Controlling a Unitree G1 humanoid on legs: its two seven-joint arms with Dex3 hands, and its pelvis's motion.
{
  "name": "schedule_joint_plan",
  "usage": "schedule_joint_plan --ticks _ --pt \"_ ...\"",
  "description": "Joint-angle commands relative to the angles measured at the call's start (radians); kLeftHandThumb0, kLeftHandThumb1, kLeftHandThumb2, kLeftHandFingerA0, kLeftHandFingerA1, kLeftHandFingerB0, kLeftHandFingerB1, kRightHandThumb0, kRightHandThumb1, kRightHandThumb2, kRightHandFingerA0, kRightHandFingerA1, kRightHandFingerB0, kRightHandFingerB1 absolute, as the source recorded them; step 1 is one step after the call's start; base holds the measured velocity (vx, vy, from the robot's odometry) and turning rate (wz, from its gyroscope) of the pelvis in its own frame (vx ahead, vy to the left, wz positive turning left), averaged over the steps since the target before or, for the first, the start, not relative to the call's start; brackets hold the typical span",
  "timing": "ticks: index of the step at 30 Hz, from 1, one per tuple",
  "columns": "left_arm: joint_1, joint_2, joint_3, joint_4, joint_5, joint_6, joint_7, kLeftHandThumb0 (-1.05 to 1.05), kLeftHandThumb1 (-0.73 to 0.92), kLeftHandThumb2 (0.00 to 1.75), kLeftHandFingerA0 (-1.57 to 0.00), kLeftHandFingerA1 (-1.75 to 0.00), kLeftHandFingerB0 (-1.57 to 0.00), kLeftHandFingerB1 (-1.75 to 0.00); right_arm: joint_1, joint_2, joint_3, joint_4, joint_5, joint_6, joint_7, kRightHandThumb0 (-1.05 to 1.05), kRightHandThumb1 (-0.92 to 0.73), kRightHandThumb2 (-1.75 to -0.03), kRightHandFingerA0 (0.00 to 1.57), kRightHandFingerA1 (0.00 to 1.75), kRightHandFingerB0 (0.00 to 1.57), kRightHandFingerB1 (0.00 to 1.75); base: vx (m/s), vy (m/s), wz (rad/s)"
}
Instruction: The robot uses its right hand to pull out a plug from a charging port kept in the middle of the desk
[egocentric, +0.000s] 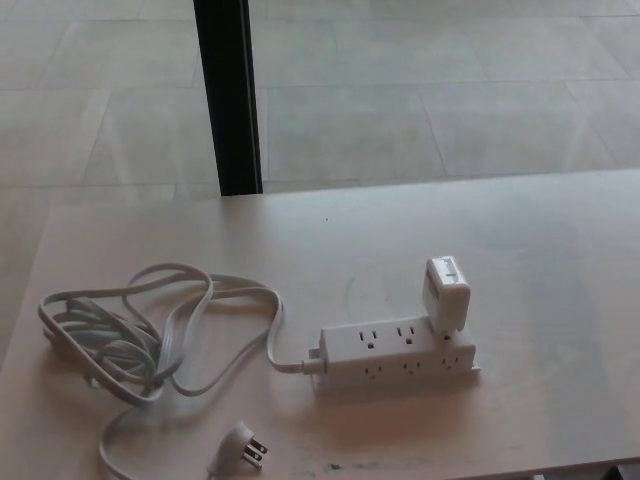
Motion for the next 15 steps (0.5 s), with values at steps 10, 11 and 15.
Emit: schedule_joint_plan --ticks 10,11,15 --pt "-0.010 0.033 0.002 0.006 -0.032 0.021 -0.009 -0.94 0.66 0.62 -0.85 -0.68 -0.70 -0.60 -0.124 -0.059 0.366 0.162 -0.308 -0.117 0.120 -0.74 -0.59 -0.59 0.94 0.95 0.47 0.34 0.00 0.000 0.00" --pt "-0.007 0.031 0.002 -0.002 -0.033 0.021 -0.011 -0.93 0.67 0.61 -0.83 -0.68 -0.70 -0.60 -0.127 -0.061 0.388 0.158 -0.329 -0.112 0.116 -0.74 -0.59 -0.59 0.92 0.89 0.47 0.35 0.00 0.000 0.00" --pt "-0.004 0.030 -0.004 -0.004 -0.026 0.015 -0.003 -0.95 0.67 0.62 -0.87 -0.67 -0.71 -0.60 -0.145 -0.067 0.493 0.171 -0.420 -0.168 0.125 -0.71 -0.59 -0.59 0.87 1.03 0.45 0.34 0.00 0.000 0.00"
